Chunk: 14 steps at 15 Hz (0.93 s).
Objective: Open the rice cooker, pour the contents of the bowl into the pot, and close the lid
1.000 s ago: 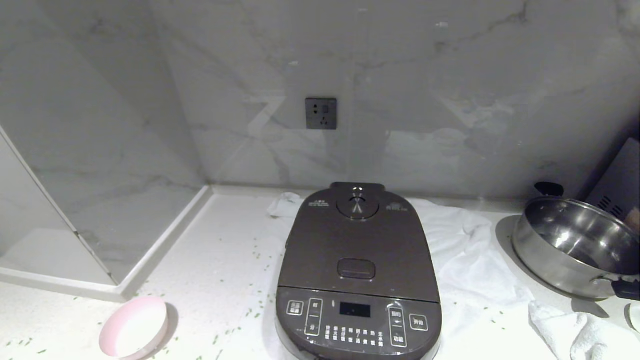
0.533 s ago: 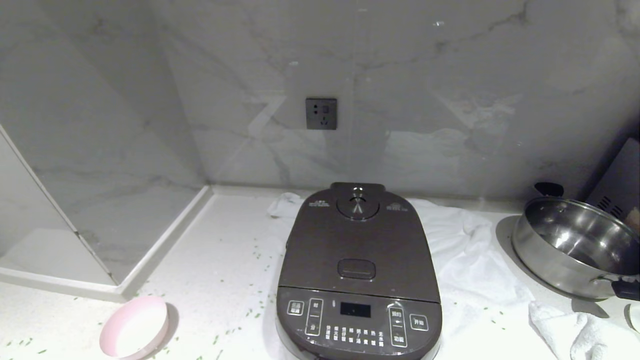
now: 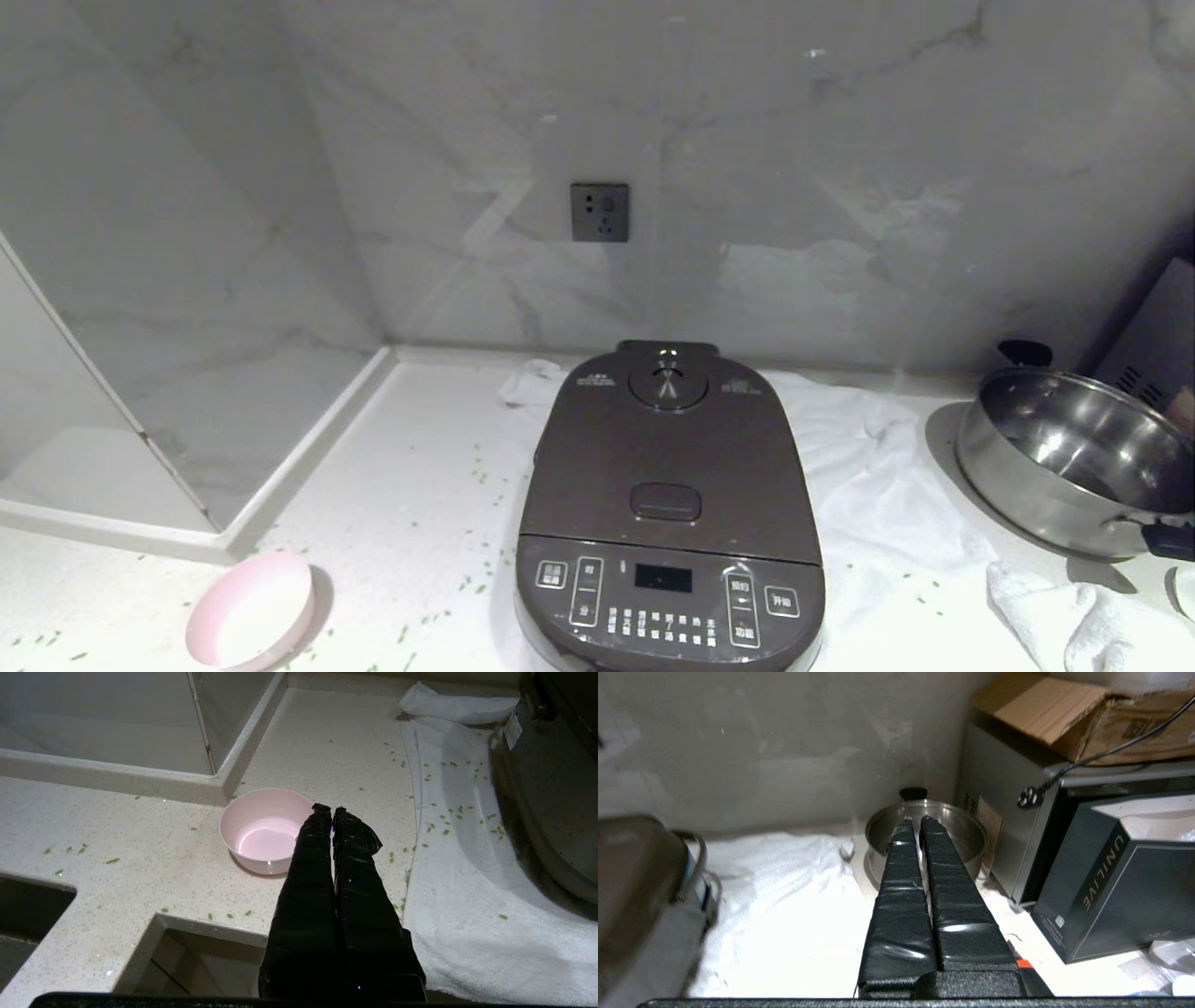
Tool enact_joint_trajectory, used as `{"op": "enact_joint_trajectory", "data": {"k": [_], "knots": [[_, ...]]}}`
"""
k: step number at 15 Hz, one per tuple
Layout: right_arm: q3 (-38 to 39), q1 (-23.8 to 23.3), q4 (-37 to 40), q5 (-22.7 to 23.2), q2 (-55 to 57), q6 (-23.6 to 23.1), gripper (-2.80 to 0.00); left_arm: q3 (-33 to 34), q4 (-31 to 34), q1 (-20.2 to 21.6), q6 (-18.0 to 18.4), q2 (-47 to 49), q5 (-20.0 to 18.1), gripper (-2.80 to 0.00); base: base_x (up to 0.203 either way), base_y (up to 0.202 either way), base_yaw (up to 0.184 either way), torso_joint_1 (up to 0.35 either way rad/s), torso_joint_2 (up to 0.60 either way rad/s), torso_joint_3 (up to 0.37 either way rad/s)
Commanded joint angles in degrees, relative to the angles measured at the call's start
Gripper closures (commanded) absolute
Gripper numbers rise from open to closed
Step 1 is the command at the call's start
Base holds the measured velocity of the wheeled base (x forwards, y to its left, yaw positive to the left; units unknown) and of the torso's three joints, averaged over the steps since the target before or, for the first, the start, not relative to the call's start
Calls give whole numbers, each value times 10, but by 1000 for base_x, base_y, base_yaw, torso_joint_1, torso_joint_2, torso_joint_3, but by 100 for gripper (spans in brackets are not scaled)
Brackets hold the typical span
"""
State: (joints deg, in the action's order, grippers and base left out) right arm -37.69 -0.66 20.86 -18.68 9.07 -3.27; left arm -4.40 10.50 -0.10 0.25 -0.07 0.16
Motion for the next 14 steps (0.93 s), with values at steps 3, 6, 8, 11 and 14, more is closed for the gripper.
{"op": "enact_joint_trajectory", "data": {"k": [3,6,8,11,14], "knots": [[102,5,3,51,-90,-24,0,0,1,0,0,0,0,0,0,0,0,0,0,0],[174,5,0,112,-91,-29,0,0,0,0,-1,0,0,0,0,0,0,0,0,0],[235,5,-22,132,-91,-28,0,0,0,0,-1,0,0,0,0,0,0,0,0,0],[343,5,-174,155,-91,-38,0,0,1,1,-3,0,0,0,0,0,0,0,0,0],[376,6,-197,207,-91,-38,0,1,1,1,-2,0,0,0,0,0,0,0,0,0]]}}
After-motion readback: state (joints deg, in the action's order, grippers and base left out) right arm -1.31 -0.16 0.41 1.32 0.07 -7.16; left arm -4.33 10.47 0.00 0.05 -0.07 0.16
